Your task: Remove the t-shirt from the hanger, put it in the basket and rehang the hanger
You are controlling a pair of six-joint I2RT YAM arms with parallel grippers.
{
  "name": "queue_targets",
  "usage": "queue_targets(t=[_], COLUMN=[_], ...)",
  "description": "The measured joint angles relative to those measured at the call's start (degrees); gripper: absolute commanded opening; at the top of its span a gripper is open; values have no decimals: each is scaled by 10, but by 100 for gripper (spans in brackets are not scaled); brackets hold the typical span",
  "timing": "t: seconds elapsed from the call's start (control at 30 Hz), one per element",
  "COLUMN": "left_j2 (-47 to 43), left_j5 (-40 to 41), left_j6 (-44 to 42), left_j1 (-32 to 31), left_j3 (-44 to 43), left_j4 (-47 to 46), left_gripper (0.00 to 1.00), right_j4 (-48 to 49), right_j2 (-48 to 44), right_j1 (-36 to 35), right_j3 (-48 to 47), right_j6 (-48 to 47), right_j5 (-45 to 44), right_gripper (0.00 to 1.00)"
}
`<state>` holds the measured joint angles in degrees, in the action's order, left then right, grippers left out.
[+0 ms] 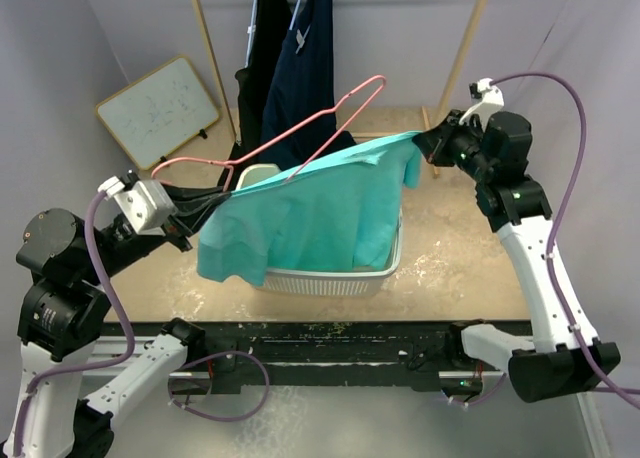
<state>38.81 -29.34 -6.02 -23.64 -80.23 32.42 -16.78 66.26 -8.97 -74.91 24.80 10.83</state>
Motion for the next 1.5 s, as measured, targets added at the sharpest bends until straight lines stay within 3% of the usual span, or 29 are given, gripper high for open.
queue_targets(t=[0.17, 0.3, 0.37, 0.43, 0.47, 0.63, 0.9, 1.27, 1.5], left_j2=[8, 24, 44, 66, 78, 134, 194, 197, 212], left_j5=[0, 0, 0, -1, -1, 6, 31, -127, -228], left_j6=[11, 23, 28, 34, 36, 35, 23, -22, -43], left_j1=[0, 0, 0, 0, 0, 0, 1, 3, 2], left_j3=[4, 14, 14, 14, 14, 14, 10, 7, 7], left_j4=[-32, -75, -96, -112, -119, -125, -120, -66, 1], left_gripper=[0, 0, 0, 0, 0, 0, 0, 0, 0], right_j4=[39, 37, 15, -12, -23, -78, -141, -244, -263], right_j2=[-39, -44, -27, -5, 7, 21, -82, -106, -61], right_j1=[12, 5, -17, -49, -66, -100, -97, -97, -97], right_j3=[3, -14, -38, -59, -64, -55, -75, -289, -352], right_j6=[-15, -33, -52, -73, -82, -110, -128, -175, -190], right_j5=[127, 229, 263, 269, 269, 245, 187, 193, 234], right_gripper=[3, 12, 28, 51, 54, 59, 59, 64, 66])
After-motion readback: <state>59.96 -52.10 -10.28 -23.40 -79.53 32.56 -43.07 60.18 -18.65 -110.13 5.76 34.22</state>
